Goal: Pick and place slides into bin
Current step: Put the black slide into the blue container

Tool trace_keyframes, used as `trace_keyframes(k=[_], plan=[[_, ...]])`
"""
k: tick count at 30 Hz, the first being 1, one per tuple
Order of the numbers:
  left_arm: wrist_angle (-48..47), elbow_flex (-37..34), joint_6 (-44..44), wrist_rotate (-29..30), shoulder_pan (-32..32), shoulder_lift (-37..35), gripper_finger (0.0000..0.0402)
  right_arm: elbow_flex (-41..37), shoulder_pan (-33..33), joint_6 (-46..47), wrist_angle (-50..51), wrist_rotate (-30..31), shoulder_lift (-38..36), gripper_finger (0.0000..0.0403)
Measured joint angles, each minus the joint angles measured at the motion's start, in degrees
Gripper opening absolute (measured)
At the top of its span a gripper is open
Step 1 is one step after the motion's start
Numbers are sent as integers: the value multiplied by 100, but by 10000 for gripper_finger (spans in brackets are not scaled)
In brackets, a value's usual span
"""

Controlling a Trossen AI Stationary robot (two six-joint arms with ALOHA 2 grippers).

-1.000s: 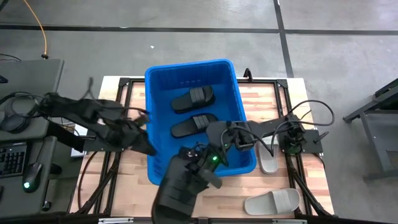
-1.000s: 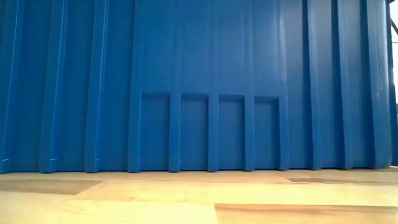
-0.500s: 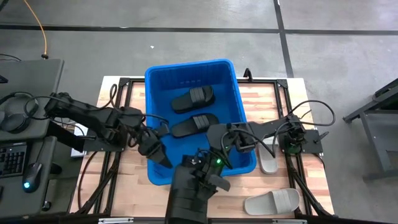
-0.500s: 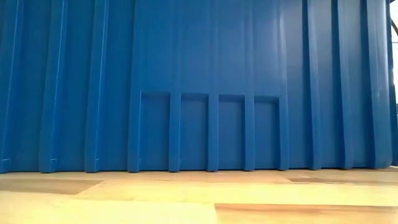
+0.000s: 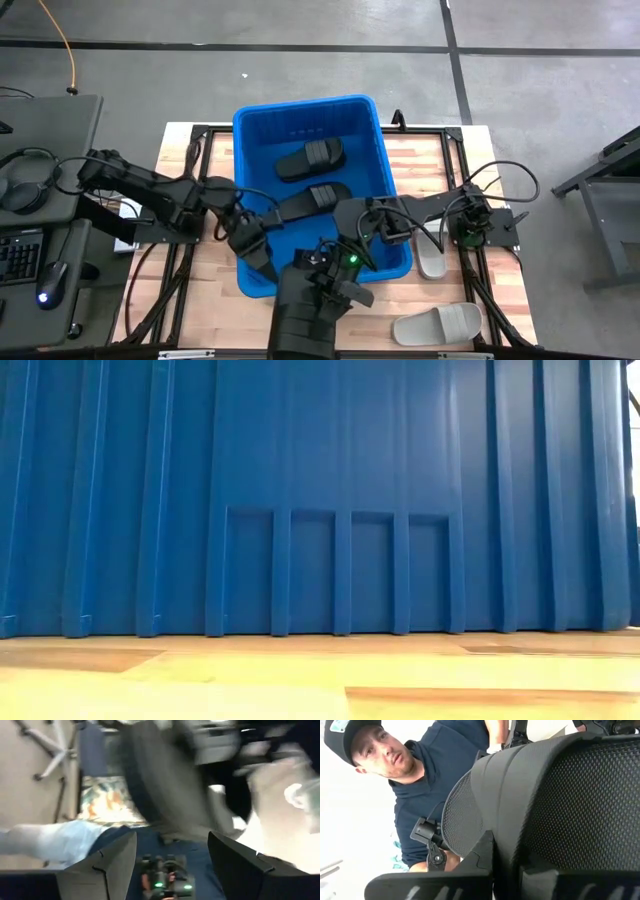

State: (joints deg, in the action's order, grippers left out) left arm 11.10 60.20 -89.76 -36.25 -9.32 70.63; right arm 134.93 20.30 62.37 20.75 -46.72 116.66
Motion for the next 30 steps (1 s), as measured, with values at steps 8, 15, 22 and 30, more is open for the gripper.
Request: trace_keyframes(k=[8, 15, 22, 30], plan=[[640, 10, -623, 83, -2, 168, 234, 0, -102, -195, -74, -1, 0, 0], [989, 6, -810, 89, -4, 407, 227, 0, -120, -201, -96, -28, -2, 0], [1215, -7, -870, 148, -7, 508, 88, 0, -116, -244, -201, -42, -17, 0], [1139, -10, -484, 200, -7, 522, 63, 2, -116, -218, -73, -24, -20, 10]])
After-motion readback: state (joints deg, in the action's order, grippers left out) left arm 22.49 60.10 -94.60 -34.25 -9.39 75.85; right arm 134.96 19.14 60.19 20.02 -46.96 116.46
